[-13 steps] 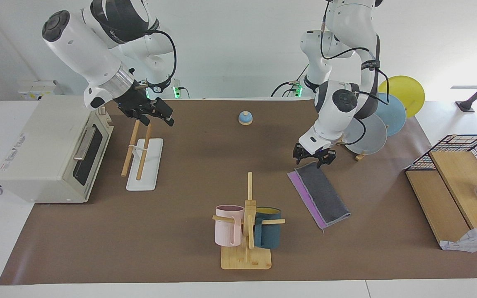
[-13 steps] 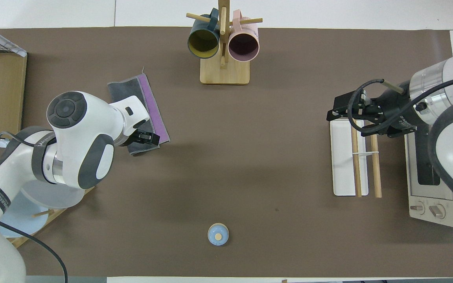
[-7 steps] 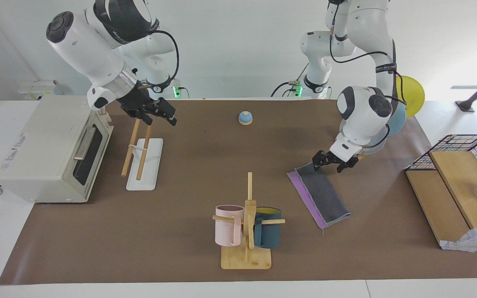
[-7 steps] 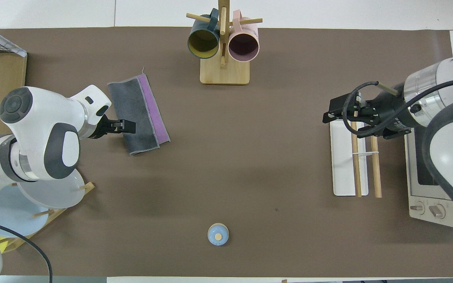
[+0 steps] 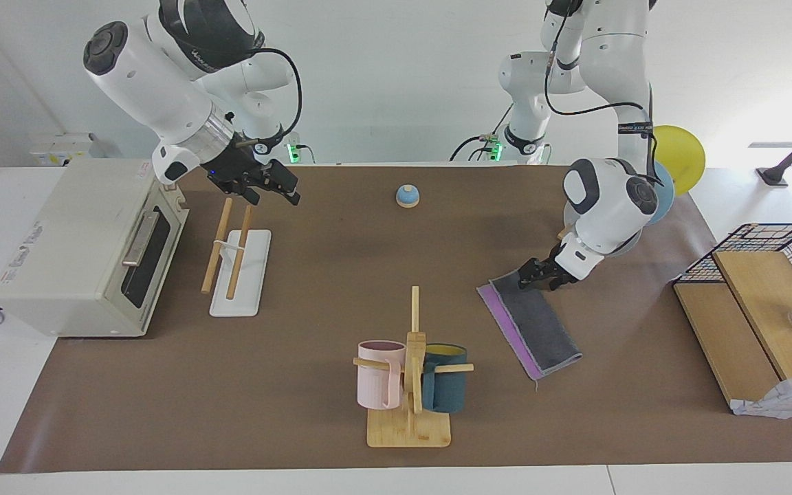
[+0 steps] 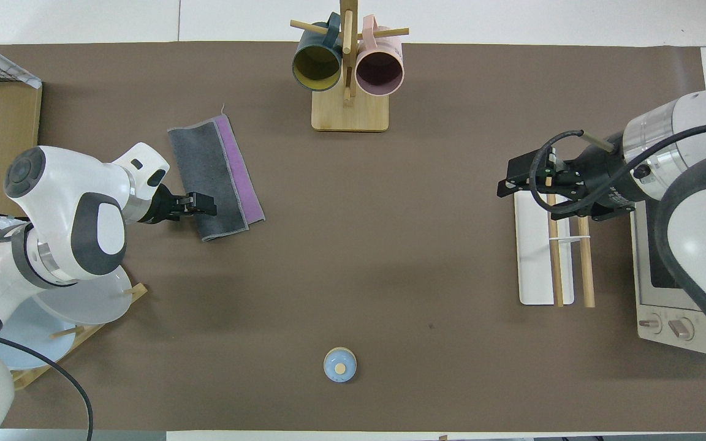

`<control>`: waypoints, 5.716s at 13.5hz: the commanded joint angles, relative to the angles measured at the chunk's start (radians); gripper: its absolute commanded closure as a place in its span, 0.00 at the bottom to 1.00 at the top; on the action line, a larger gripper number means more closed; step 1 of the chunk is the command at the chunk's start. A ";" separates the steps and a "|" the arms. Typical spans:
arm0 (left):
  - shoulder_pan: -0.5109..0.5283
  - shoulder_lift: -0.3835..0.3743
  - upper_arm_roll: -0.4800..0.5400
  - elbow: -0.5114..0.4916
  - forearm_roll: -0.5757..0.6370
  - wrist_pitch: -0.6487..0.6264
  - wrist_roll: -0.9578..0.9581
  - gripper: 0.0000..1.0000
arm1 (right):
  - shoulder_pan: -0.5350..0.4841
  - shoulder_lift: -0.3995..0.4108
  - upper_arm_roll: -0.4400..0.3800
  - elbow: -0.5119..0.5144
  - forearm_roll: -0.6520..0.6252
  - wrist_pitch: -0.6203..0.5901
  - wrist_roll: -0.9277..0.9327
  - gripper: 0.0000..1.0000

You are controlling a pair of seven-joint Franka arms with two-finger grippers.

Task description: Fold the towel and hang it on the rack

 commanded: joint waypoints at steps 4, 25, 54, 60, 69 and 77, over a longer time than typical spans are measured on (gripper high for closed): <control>-0.014 0.008 -0.001 -0.028 -0.032 0.058 0.021 0.21 | 0.004 -0.019 0.000 -0.026 0.023 0.002 0.002 0.00; -0.025 -0.102 -0.004 0.200 0.021 -0.357 -0.602 1.00 | 0.073 -0.030 0.002 -0.120 0.227 0.247 0.267 0.00; -0.098 -0.312 -0.170 0.242 -0.192 -0.219 -1.961 1.00 | 0.469 0.075 0.000 -0.192 0.644 0.852 0.761 0.48; -0.098 -0.312 -0.170 0.242 -0.192 -0.219 -1.970 1.00 | 0.467 0.075 0.000 -0.190 0.643 0.846 0.624 1.00; -0.108 -0.328 -0.169 0.215 -0.187 -0.224 -1.912 0.00 | 0.432 0.065 -0.005 -0.193 0.620 0.756 0.532 1.00; 0.026 -0.398 -0.159 0.080 -0.186 -0.261 -1.434 0.00 | 0.130 -0.007 -0.008 -0.198 0.151 0.221 0.097 1.00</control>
